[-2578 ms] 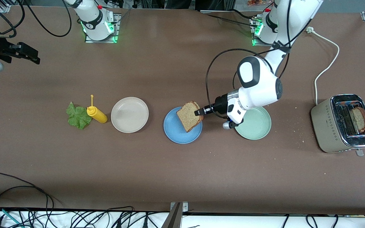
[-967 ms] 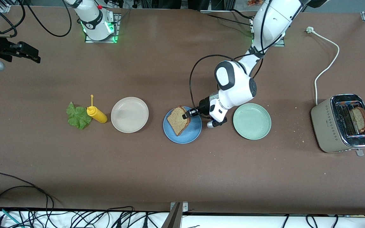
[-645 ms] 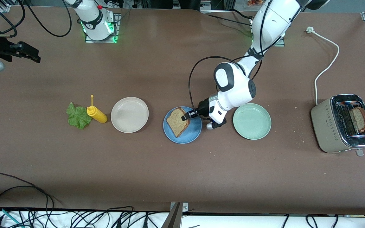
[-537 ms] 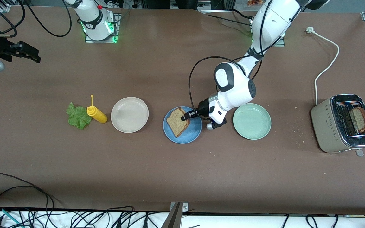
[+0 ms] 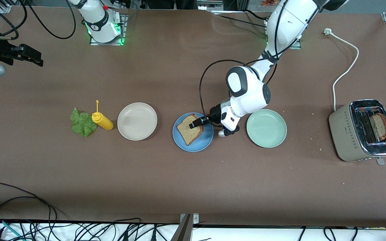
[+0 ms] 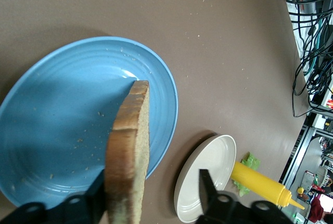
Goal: Make sandwich in blue plate with both arms
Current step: 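Lower the bread onto the blue plate and open the left gripper, then withdraw the left gripper while the right gripper reaches the lettuce leaf, then grasp the green lettuce leaf with the right gripper and lift it, then carry the lettuce leaf over the bread on the blue plate, then release the lettuce onto the bread with the right gripper, then move the right gripper back to the yellow squeeze bottle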
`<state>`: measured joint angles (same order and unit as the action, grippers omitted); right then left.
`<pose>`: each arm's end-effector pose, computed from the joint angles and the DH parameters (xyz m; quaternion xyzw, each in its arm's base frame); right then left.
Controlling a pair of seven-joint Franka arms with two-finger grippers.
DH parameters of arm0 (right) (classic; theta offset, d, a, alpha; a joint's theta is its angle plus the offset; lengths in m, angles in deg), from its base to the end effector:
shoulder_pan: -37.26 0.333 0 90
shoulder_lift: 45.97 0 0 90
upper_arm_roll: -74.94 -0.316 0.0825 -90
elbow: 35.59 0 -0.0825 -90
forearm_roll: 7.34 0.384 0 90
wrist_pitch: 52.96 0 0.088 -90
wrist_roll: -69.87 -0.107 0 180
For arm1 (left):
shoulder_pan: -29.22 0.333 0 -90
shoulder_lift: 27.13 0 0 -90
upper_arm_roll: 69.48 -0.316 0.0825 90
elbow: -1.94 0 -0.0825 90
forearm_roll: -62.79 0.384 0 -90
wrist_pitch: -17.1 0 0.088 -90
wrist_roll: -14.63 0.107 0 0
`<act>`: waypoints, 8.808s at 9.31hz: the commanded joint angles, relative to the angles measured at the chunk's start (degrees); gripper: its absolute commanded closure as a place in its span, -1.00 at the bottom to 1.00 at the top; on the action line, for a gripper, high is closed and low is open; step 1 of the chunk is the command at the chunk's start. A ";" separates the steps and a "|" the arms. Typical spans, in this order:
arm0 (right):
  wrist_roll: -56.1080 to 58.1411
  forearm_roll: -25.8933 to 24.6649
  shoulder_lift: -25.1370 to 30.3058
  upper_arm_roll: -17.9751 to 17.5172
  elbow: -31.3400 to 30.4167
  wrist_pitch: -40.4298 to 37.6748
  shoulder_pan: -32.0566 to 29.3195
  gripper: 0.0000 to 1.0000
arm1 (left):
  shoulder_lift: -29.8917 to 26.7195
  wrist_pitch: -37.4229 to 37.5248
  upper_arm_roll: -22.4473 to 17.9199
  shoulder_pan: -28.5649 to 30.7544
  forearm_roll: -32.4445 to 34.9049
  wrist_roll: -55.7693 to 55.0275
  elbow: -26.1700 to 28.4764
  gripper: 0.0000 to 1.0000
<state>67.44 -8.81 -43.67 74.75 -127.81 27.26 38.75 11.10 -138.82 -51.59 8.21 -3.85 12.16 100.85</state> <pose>0.5222 0.0123 0.6148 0.9963 -0.0076 -0.0840 0.0159 0.5685 -0.3844 0.2286 0.8890 0.2248 -0.0280 0.3979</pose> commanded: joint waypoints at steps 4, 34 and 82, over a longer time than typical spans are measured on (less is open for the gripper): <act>-0.56 -0.11 -2.03 -0.17 0.82 -0.15 -0.44 -1.00 | -0.08 -0.09 -0.93 -0.09 5.36 1.41 -0.22 -1.00; 8.58 0.07 -27.88 4.49 -29.95 60.23 -2.81 0.92 | -22.31 56.95 -15.52 24.88 70.77 -6.76 -13.92 -1.00; 27.12 5.95 -15.31 25.28 -9.11 16.54 24.26 -1.00 | -23.28 58.01 -14.55 24.79 67.17 -0.96 -13.22 -1.00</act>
<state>78.89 -3.03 -64.50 93.29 -128.78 40.64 62.41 -12.08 -81.49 -66.06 33.03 64.39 9.98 87.77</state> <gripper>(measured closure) 0.000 0.000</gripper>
